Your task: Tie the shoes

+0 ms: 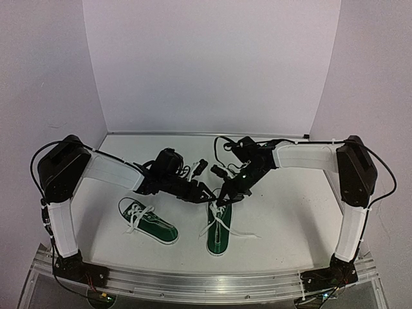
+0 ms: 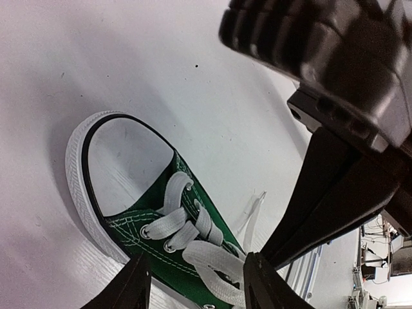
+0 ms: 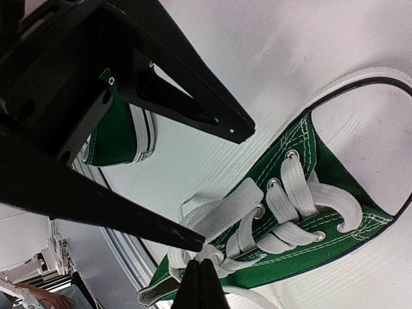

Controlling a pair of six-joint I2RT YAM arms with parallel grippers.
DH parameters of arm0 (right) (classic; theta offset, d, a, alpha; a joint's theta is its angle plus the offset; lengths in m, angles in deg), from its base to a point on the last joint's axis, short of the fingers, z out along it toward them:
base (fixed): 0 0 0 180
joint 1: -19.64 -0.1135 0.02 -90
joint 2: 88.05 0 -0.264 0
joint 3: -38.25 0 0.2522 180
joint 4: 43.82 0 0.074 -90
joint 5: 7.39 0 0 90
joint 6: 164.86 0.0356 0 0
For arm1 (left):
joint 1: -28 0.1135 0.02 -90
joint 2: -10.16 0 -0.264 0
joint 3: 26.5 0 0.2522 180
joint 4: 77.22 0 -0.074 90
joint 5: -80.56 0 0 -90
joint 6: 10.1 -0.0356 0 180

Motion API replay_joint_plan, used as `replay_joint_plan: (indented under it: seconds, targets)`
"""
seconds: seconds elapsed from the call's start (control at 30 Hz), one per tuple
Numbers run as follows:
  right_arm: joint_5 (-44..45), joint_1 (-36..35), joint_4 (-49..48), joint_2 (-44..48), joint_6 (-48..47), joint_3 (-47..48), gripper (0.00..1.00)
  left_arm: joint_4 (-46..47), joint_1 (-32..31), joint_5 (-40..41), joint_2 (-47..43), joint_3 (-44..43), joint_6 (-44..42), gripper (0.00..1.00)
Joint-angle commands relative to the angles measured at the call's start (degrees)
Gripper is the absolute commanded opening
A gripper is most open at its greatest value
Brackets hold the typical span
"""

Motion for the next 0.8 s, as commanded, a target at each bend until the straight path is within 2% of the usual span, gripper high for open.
replay_joint_plan:
  seconds: [0.0,0.07,0.33,0.4,0.5,0.63,0.7,0.77]
  targets:
    - [-0.9,-0.3,-1.3,2.6,0.2,-0.3,0.0,1.7,0.2,-0.5,1.0,-2.7,0.2,0.42]
    - [-0.8,-0.3,-1.3,2.7,0.1,-0.4,0.0,3.2,0.2,-0.9,0.7,-2.1,1.1,0.39]
    - [-1.0,-0.3,-1.3,2.7,-0.3,-0.5,0.0,6.8,0.3,-3.5,0.3,-0.5,3.8,0.45]
    - [-1.1,-0.3,-1.3,2.7,-0.4,-0.5,0.0,7.5,0.3,-3.9,0.7,-0.8,4.3,0.41]
    - [-0.9,-0.3,-1.3,2.9,-0.4,-0.7,0.0,7.3,0.3,-4.0,0.7,-1.0,4.4,0.27]
    - [-0.6,-0.3,-1.4,3.4,-0.6,-1.0,0.0,5.9,0.4,-3.9,0.3,-0.7,3.8,0.22]
    - [-0.6,-0.3,-1.4,3.6,-0.8,-1.2,0.0,4.5,0.5,-3.1,0.1,-0.6,3.4,0.31]
    - [-0.7,-0.3,-1.5,3.6,-0.9,-1.2,0.0,4.0,0.5,-1.9,0.0,-0.4,3.3,0.48]
